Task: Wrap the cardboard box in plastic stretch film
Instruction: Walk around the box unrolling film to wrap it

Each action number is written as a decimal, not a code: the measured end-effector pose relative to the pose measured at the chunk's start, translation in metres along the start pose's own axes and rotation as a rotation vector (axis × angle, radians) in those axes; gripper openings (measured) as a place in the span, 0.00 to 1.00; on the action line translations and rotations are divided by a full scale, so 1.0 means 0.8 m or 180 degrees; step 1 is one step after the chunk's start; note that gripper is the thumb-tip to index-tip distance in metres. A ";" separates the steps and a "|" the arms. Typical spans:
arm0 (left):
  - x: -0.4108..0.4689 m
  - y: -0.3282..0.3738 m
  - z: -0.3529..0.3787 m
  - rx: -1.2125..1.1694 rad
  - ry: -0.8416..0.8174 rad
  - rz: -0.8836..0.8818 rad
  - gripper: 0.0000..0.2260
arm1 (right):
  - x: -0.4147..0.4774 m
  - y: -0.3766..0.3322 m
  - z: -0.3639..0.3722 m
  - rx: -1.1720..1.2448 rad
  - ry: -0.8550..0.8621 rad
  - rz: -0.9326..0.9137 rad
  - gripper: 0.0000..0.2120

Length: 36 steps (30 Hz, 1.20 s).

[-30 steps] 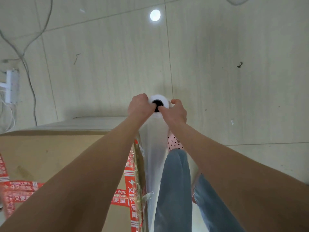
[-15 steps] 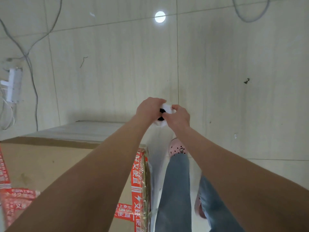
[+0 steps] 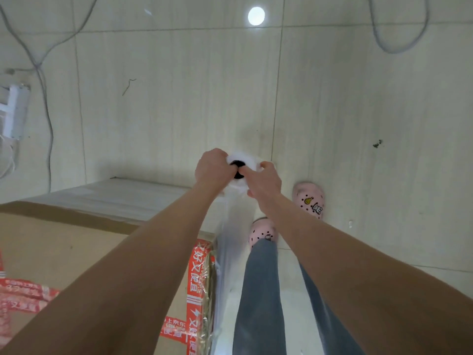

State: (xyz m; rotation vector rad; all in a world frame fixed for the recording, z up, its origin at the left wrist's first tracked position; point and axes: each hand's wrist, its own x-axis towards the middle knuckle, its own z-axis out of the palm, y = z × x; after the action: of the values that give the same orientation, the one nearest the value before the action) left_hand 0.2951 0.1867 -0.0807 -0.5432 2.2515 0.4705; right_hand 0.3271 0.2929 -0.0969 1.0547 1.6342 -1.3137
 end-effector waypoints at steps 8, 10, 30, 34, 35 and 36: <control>0.010 -0.029 -0.024 -0.0848 0.0158 -0.0801 0.08 | 0.012 -0.042 0.024 -0.0091 -0.0502 -0.0236 0.29; 0.011 -0.036 -0.025 -0.0757 0.0065 -0.0878 0.11 | 0.012 -0.045 0.030 -0.0129 -0.0448 -0.0234 0.29; 0.033 -0.015 -0.045 0.0571 -0.0264 -0.0029 0.19 | 0.012 -0.070 0.044 -0.1058 -0.0297 0.0073 0.10; 0.041 -0.017 -0.053 0.0257 -0.0077 -0.0017 0.03 | 0.015 -0.080 0.051 -0.1206 -0.0065 -0.0252 0.08; 0.043 -0.020 -0.056 0.0077 -0.0037 -0.0076 0.03 | 0.015 -0.087 0.053 -0.1198 -0.0058 -0.0361 0.10; 0.046 -0.025 -0.059 -0.0130 0.0014 -0.0181 0.03 | 0.013 -0.096 0.058 -0.1208 -0.0063 -0.0482 0.12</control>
State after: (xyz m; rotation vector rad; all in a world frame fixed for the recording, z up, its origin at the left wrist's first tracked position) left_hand 0.2547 0.1381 -0.0807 -0.6282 2.2286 0.4878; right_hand 0.2551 0.2392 -0.0884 0.6988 1.8843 -1.0444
